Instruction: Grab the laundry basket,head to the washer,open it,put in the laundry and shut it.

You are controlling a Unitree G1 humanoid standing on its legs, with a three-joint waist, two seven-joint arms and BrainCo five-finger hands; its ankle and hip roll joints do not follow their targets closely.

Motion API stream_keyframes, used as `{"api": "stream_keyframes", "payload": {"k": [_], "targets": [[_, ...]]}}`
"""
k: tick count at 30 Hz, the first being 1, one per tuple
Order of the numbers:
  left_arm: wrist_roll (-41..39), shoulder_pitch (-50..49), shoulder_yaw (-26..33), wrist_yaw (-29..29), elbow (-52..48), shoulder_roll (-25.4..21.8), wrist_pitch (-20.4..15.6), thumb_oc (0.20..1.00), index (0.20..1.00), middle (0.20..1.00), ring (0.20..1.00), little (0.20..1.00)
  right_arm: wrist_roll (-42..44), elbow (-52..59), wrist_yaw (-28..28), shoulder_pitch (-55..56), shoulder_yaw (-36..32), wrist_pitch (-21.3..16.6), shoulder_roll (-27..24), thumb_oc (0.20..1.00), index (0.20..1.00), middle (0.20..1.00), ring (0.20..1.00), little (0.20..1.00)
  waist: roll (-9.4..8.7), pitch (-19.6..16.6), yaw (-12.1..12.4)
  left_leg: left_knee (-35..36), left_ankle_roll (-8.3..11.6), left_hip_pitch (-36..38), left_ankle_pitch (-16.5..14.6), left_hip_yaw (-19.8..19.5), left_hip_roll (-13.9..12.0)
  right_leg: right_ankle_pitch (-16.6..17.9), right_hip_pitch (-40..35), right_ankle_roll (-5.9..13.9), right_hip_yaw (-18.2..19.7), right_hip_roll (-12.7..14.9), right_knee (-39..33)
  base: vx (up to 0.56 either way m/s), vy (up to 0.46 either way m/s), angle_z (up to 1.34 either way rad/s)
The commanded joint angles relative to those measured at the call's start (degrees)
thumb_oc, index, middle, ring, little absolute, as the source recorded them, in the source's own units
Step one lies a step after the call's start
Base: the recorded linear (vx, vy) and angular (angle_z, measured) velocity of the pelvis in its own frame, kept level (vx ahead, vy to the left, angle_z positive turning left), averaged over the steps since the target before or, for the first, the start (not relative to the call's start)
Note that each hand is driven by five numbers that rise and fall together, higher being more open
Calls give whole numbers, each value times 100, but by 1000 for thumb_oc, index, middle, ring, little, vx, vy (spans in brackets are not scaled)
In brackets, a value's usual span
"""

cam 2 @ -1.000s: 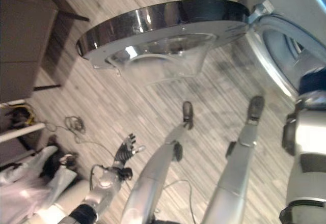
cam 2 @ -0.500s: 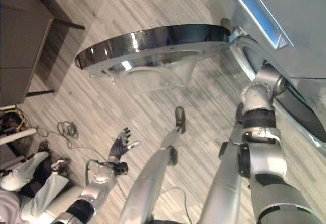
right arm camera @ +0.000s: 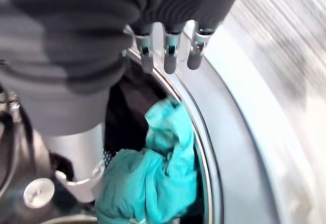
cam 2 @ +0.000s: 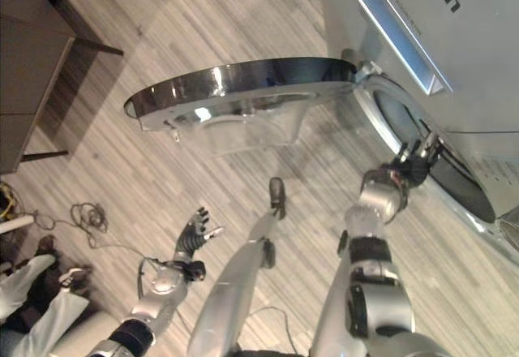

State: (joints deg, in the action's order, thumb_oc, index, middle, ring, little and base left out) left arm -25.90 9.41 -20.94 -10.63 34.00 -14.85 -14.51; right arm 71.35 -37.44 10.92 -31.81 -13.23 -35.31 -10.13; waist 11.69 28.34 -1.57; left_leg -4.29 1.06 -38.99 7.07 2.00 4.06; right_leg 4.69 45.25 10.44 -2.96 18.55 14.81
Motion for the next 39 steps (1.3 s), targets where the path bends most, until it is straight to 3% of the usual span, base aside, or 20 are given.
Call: {"api": "stream_keyframes", "payload": {"k": [1, 6, 8, 12, 16, 22, 29, 33, 39], "targets": [[182, -161, 52, 21, 99, 2, -107, 1000, 1000, 1000, 1000, 1000, -281, -305, -191, 193, 161, 323, -254, 1000, 1000, 1000, 1000, 1000, 46, -30, -4, -922, 442, 223, -1110, 219, -576, 455, 119, 98, 48, -9, -639, -32, 59, 2], [431, -186, 319, -77, 384, -34, -128, 1000, 1000, 1000, 1000, 1000, -826, -950, -312, 1086, 668, 1107, -34, 1000, 1000, 1000, 1000, 1000, -265, -178, -86, -1074, 402, 411, -1224, 245, -591, 672, -345, 145, -72, 56, -986, -12, 26, 0], [511, -181, 359, -108, 444, -53, -124, 1000, 1000, 1000, 1000, 1000, -859, -1065, -355, 1192, 712, 1221, 6, 1000, 1000, 1000, 1000, 1000, -324, -212, -93, -1099, 397, 488, -1254, 235, -596, 708, -476, 155, -101, 70, -1061, 8, 8, -2], [1085, -146, 624, -311, 1331, -159, -57, 1000, 1000, 1000, 1000, 1000, -2010, -2042, -456, 1978, 1175, 1925, -122, 1000, 1000, 1000, 1000, 1000, -679, -604, -79, -1141, 430, 1315, -1389, 222, -700, 743, -1569, 187, -335, 89, -1469, 73, 14, -6], [1327, -165, 764, -395, 1888, -144, 1, 1000, 1000, 1000, 1000, 1000, -2487, -2519, -503, 2330, 1184, 2113, -148, 1000, 1000, 1000, 1000, 1000, -854, -869, -92, -1009, 452, 1934, -1430, 193, -823, 686, -2194, 205, -459, 46, -1639, 133, -10, -4], [1827, -376, 945, -225, 2606, -103, 181, 1000, 1000, 1000, 1000, 1000, -3493, -3354, -431, 2832, 932, 2459, -277, 1000, 1000, 1000, 1000, 1000, -1105, -1656, -56, -471, 450, 3244, -1433, 234, -1071, 534, -3290, 227, -630, -182, -1900, 119, 10, 3], [2525, -534, 1067, -113, 3304, -68, 416, 1000, 1000, 1000, 1000, 1000, -4399, -3812, -356, 3029, 998, 2739, -300, 1000, 1000, 1000, 1000, 1000, -1215, -2262, 31, 84, 450, 4136, -1415, 351, -1224, 336, -3884, 216, -643, -382, -1981, 92, 3, -5], [2738, -496, 1128, -24, 3832, 4, 506, 1000, 1000, 1000, 1000, 1000, -5027, -4184, -364, 3153, 1175, 2971, -275, 1000, 1000, 1000, 1000, 1000, -1246, -2623, 42, 604, 487, 4601, -1256, 389, -1294, 221, -4186, 218, -690, -459, -1981, 68, 4, -10], [2709, -441, 1049, 98, 3846, 128, 519, 1000, 1000, 1000, 1000, 1000, -5504, -4496, -361, 3258, 1307, 3165, -245, 1000, 1000, 1000, 1000, 1000, -1215, -2805, 36, 867, 530, 4762, -1123, 275, -1345, 101, -4435, 203, -834, -489, -1981, 21, -3, 5]]}}
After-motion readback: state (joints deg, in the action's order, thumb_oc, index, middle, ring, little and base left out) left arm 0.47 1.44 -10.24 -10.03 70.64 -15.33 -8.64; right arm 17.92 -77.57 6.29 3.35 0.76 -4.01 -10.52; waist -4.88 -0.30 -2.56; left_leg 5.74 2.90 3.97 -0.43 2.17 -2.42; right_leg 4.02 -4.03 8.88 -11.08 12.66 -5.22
